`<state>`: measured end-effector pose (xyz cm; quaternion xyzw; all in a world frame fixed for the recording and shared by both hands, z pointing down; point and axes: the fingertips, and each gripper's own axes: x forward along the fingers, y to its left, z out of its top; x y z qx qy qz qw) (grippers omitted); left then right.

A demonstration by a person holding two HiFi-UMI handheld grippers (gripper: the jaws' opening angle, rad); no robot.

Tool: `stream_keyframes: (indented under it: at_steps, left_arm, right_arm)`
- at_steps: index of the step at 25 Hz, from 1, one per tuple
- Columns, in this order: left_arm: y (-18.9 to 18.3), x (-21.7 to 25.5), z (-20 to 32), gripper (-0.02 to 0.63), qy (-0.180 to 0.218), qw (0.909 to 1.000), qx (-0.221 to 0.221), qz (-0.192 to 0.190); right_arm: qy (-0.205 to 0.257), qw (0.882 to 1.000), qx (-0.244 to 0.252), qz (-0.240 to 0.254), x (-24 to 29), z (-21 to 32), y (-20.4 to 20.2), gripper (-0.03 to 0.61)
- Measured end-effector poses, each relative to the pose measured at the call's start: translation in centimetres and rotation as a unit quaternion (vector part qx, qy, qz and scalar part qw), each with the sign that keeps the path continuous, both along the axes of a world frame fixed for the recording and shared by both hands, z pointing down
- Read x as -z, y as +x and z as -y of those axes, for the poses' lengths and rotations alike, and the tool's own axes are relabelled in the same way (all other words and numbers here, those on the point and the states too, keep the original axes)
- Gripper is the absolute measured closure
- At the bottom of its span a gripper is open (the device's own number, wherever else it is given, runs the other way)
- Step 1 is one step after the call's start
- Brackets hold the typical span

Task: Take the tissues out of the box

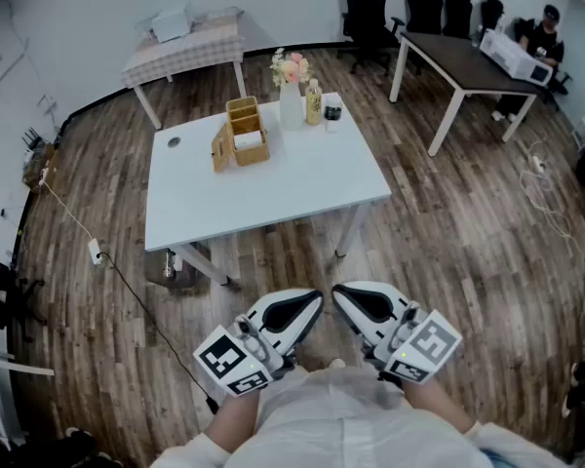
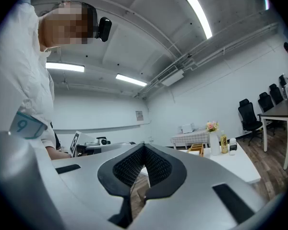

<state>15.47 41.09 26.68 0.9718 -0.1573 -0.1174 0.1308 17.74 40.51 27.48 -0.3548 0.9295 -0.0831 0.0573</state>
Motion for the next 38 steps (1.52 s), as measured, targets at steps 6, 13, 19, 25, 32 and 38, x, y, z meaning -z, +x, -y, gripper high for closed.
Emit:
stream_keyframes:
  at_steps: [6, 13, 19, 25, 32, 38]
  left_arm:
    - [-0.1, -0.4, 2.2, 0.612, 0.001, 0.9999, 0.01, 0.006]
    - [-0.3, -0.9, 5.0, 0.612, 0.003, 0.9997, 0.02, 0.017]
    - [-0.8, -1.4, 5.8, 0.611, -0.002, 0.9997, 0.015, 0.019]
    - [-3.2, -2.0, 7.4, 0.611, -0.003, 0.9994, 0.023, 0.024]
    - [-7.9, -2.1, 10.4, 0.61, -0.008, 0.9993, 0.028, 0.023]
    - [-10.7, -2.9, 12.9, 0.609, -0.016, 0.9994, 0.02, 0.023]
  right_arm:
    - [-0.001, 1.0, 0.001, -0.01, -0.9, 2.4, -0.1, 0.548]
    - [-0.005, 1.0, 0.001, -0.029, -2.0, 4.9, -0.5, 0.548]
    - [-0.024, 0.999, 0.018, -0.017, -2.7, 5.8, -1.8, 0.548]
    - [-0.046, 0.998, 0.043, 0.005, -3.3, 7.2, -4.2, 0.543]
    - [-0.043, 0.998, 0.044, 0.001, -3.0, 10.4, -8.1, 0.543]
    - [-0.034, 0.999, 0.038, 0.002, -2.8, 13.1, -10.8, 0.541]
